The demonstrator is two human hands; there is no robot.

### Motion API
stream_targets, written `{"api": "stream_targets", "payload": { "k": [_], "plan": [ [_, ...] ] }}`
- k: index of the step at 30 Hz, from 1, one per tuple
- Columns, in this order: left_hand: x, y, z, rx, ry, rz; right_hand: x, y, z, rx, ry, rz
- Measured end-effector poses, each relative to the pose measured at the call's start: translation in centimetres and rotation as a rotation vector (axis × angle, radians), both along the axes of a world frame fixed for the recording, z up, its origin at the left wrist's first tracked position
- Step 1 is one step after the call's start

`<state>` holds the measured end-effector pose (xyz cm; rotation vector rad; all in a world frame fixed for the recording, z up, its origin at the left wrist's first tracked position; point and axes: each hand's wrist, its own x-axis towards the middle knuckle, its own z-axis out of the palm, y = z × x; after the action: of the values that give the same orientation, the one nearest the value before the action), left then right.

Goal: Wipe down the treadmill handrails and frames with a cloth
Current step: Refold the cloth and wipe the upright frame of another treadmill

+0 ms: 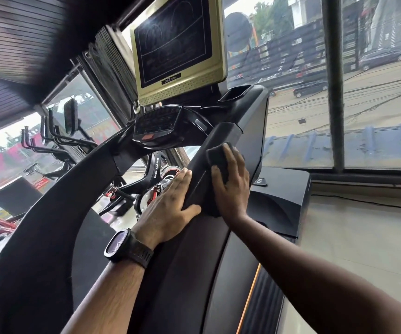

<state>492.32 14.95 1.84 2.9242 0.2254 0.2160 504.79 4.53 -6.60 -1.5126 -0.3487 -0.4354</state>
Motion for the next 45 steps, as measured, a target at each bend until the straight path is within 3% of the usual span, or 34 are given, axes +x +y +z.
{"api": "stream_targets", "payload": {
  "k": [3,8,9,13,18,20,23,28,34,38,40,43,45],
  "plan": [
    [0.2,0.0,0.1,0.011,0.000,-0.003,-1.0,0.5,0.9,0.120,0.321,0.031],
    [1.5,-0.2,0.3,0.011,-0.003,0.003,0.8,-0.2,0.5,-0.083,-0.102,0.019],
    [1.7,-0.3,0.3,0.009,0.003,0.004,2.1,-0.3,0.3,-0.088,-0.090,0.020],
    [2.5,-0.3,0.5,0.022,0.007,-0.002,1.1,0.2,0.4,0.061,0.270,0.039],
    [3.6,-0.1,0.5,0.043,-0.004,0.008,1.2,-0.1,0.1,-0.069,-0.139,0.008],
    [3.9,-0.2,0.5,0.053,0.011,0.010,3.1,-0.1,-0.3,-0.040,-0.045,-0.001],
    [4.1,-0.2,0.6,0.041,0.025,0.005,2.4,0.2,-0.2,0.093,0.348,0.029],
    [4.8,-0.6,0.9,0.033,0.032,0.009,1.9,0.2,-0.2,0.003,0.031,-0.004],
    [5.2,-0.2,0.8,0.059,0.025,0.007,2.3,0.2,0.5,0.079,0.260,0.023],
    [5.6,-0.5,0.9,0.054,0.015,0.011,2.1,0.1,0.4,-0.012,-0.070,0.003],
    [5.6,-0.6,1.0,0.065,0.023,0.007,4.0,0.0,0.2,0.000,-0.012,-0.023],
    [5.6,-0.5,1.0,0.068,0.022,0.009,4.1,0.1,0.6,0.130,0.322,0.031],
    [5.9,-0.5,1.0,0.075,0.025,0.011,2.9,0.0,0.8,0.094,0.238,0.035]
  ]
}}
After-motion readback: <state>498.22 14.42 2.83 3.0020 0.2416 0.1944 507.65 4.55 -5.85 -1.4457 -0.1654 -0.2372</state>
